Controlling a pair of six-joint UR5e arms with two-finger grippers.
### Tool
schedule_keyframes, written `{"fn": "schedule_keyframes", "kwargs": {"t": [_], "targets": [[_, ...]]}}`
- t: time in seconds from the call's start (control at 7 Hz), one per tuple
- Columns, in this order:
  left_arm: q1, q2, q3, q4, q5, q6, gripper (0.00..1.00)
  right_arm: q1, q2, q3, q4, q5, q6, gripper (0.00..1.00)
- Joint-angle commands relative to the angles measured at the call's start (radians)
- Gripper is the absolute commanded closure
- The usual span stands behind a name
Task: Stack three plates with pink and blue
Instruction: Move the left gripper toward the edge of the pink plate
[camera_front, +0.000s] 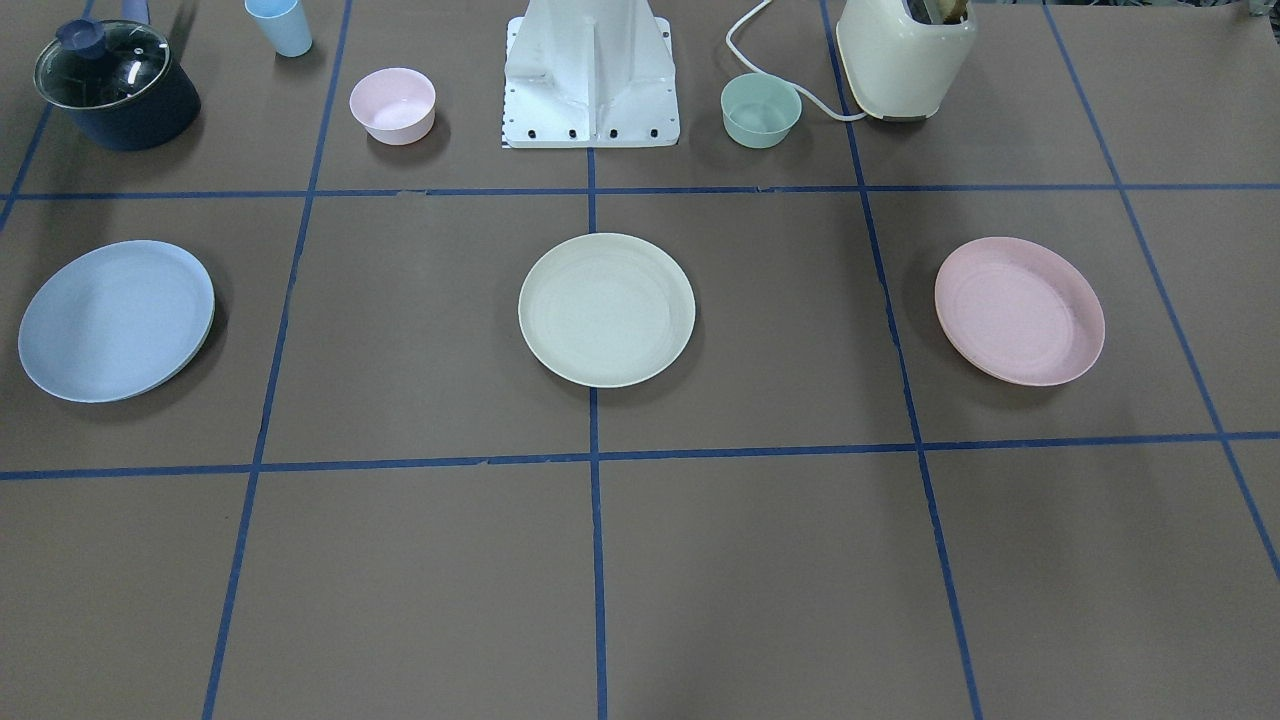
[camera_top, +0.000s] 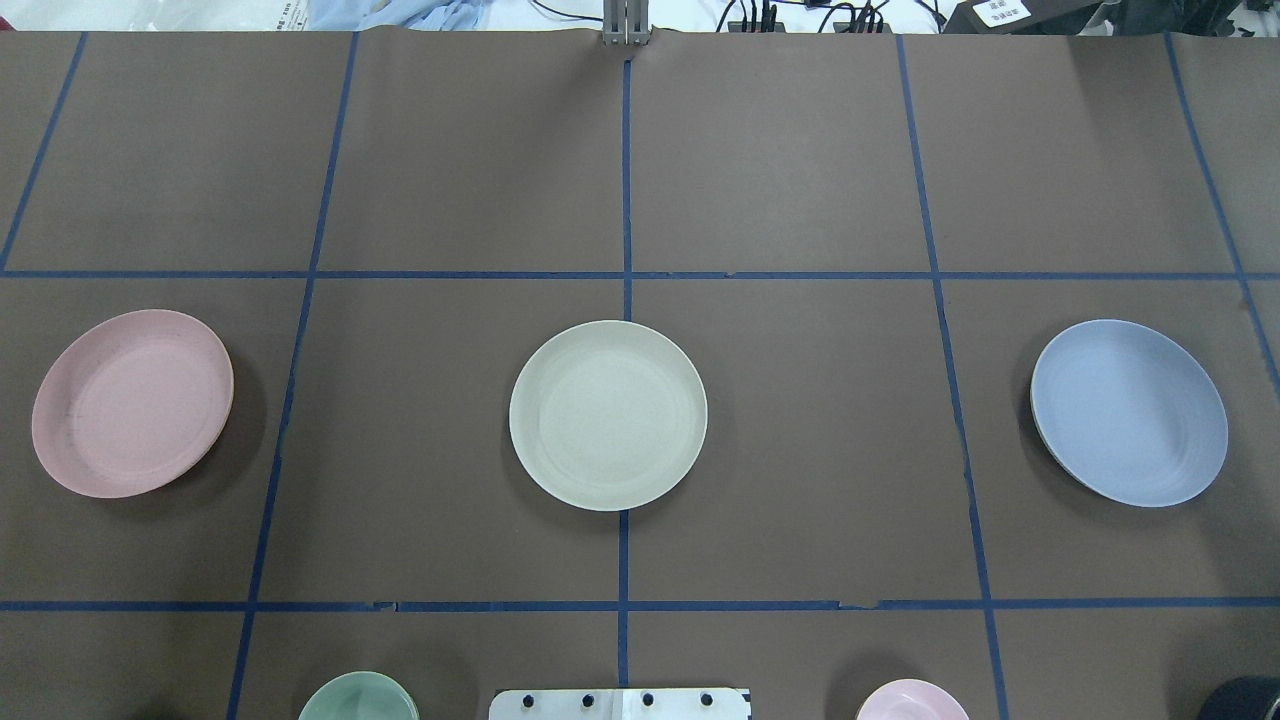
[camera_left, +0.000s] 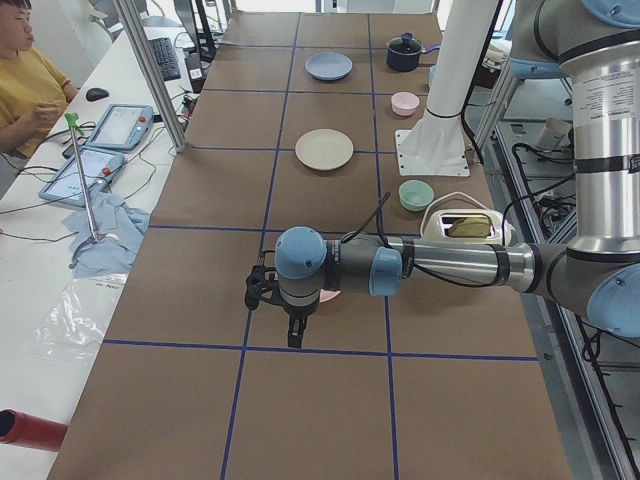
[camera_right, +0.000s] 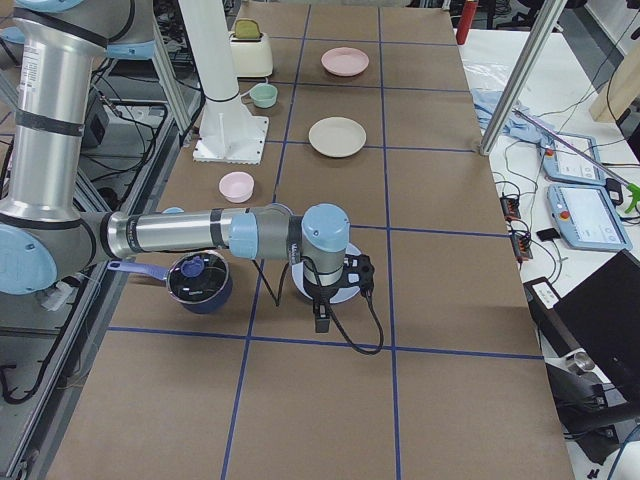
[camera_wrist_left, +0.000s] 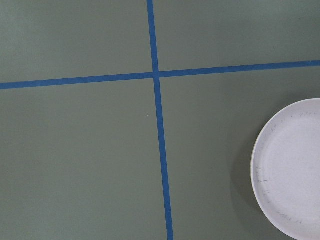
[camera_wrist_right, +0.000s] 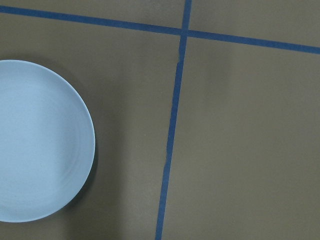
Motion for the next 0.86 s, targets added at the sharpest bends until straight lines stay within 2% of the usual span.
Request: {"fn": "schedule_keyframes", "kwargs": {"t": [0.0, 0.14, 0.43, 0.71], "targets": [[0.002, 0.000, -0.001, -0.029, 0.000, 0.001, 0.00, 0.000, -0.001, 0.001, 0.000, -0.001, -0.001, 0.00], [0.002, -0.002, -0.010, -0.031, 0.000, 0.001, 0.00, 0.000, 0.001, 0.001, 0.005, -0.002, 0.004, 0.00], [0.002, -0.009, -0.074, -0.037, -0.002, -0.012, 0.00, 0.000, 0.003, -0.005, 0.108, -0.001, 0.007, 0.00], [0.002, -0.088, -0.073, -0.104, -0.006, -0.034, 0.00, 0.000, 0.003, -0.042, 0.379, -0.002, 0.013, 0.00]]}}
